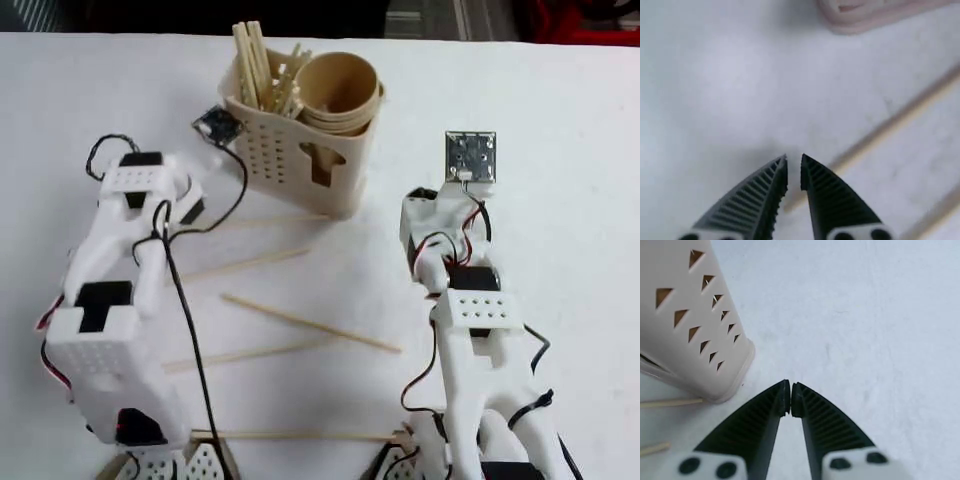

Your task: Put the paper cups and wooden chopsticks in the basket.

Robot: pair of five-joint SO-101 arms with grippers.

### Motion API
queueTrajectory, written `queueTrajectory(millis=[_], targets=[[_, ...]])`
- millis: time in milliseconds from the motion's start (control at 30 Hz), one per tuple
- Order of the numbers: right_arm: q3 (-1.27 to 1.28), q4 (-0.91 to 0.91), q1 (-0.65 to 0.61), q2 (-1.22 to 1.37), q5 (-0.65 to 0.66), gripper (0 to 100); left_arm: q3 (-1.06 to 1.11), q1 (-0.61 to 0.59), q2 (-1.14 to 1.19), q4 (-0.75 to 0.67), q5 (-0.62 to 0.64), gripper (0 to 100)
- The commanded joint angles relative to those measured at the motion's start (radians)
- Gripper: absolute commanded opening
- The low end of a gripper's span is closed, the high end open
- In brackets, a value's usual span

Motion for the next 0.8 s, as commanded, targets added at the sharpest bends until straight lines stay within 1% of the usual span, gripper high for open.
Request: queueTrajectory(millis=[0, 67, 167, 300, 400, 500, 600, 700, 767], targets=[[-0.008, -0.016, 0.01, -0.025, -0.005, 2.1, -0.008, 0.018, -0.012, 0.078, -0.005, 7], [-0.008, -0.016, 0.01, -0.025, -0.005, 2.1, -0.003, 0.039, -0.012, 0.144, -0.009, 7], [-0.008, -0.016, 0.01, -0.025, -0.005, 2.1, 0.0, 0.084, -0.012, 0.256, -0.011, 2], [-0.008, -0.016, 0.01, -0.025, -0.005, 2.1, 0.002, 0.168, -0.012, 0.402, -0.008, 2], [-0.008, -0.016, 0.01, -0.025, -0.005, 2.1, 0.002, 0.217, -0.012, 0.465, -0.003, 2], [-0.008, -0.016, 0.01, -0.025, -0.005, 2.1, 0.002, 0.243, -0.013, 0.503, 0.008, 2], [-0.008, -0.016, 0.01, -0.025, -0.005, 2.1, 0.002, 0.24, -0.064, 0.514, 0.032, 2], [-0.008, -0.016, 0.01, -0.025, -0.005, 2.1, 0.002, 0.219, -0.163, 0.506, 0.031, 2], [-0.008, -0.016, 0.01, -0.025, -0.005, 2.1, 0.003, 0.203, -0.225, 0.457, 0.032, 2]])
